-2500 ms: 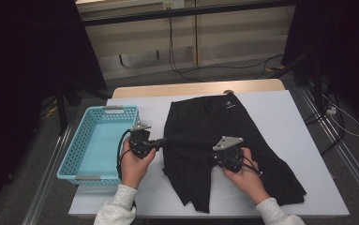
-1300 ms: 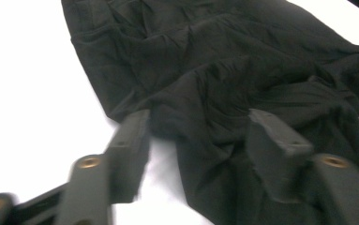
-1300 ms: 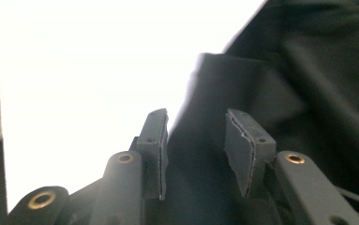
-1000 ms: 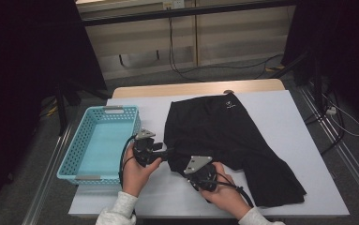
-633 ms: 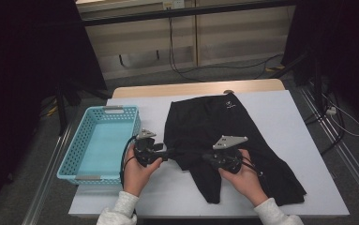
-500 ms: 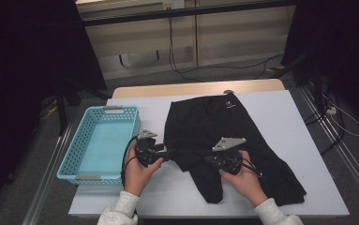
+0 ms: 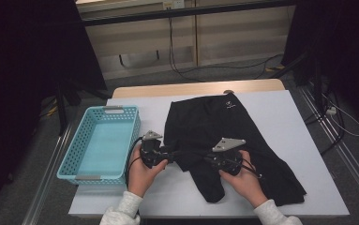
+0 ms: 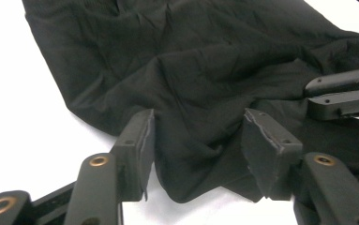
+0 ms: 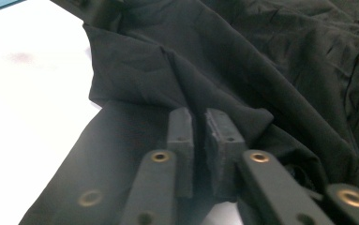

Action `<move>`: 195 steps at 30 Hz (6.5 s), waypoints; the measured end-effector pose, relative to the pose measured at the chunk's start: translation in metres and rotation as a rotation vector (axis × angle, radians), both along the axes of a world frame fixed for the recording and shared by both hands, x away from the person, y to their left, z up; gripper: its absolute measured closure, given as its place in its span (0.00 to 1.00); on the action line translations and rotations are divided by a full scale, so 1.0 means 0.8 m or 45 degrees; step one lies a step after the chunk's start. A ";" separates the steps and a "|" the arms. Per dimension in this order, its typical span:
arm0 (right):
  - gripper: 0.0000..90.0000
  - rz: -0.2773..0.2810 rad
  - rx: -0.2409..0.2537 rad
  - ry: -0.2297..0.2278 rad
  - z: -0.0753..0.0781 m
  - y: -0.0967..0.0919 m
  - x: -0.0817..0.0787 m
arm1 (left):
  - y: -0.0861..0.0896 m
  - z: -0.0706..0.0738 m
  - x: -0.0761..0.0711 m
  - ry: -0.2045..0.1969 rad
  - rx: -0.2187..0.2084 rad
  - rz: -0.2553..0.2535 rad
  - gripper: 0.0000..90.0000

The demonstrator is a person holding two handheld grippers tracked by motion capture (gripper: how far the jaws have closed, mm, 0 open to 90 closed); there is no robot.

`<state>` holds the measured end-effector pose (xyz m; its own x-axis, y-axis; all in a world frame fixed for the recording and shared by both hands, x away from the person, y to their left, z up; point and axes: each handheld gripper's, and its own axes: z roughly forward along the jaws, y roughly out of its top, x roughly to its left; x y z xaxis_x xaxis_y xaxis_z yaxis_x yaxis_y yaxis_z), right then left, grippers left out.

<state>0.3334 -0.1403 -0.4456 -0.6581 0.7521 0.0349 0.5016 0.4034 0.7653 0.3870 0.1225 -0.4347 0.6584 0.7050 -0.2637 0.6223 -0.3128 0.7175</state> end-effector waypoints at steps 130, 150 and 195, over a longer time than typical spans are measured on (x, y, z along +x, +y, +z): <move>0.56 0.246 -0.100 0.073 -0.014 0.030 -0.056 | 0.019 -0.019 0.001 0.082 0.128 0.164 0.52; 0.89 0.478 0.038 0.185 -0.013 0.088 -0.086 | 0.013 -0.021 0.008 0.071 0.117 0.146 0.46; 0.70 -0.062 -0.107 -0.033 0.008 -0.024 -0.036 | 0.012 -0.014 0.012 0.035 0.118 0.145 0.37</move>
<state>0.3049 -0.1595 -0.4390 -0.6208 0.7826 -0.0465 0.5023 0.4426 0.7429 0.3963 0.1318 -0.4462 0.5660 0.7970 -0.2109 0.6767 -0.3030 0.6711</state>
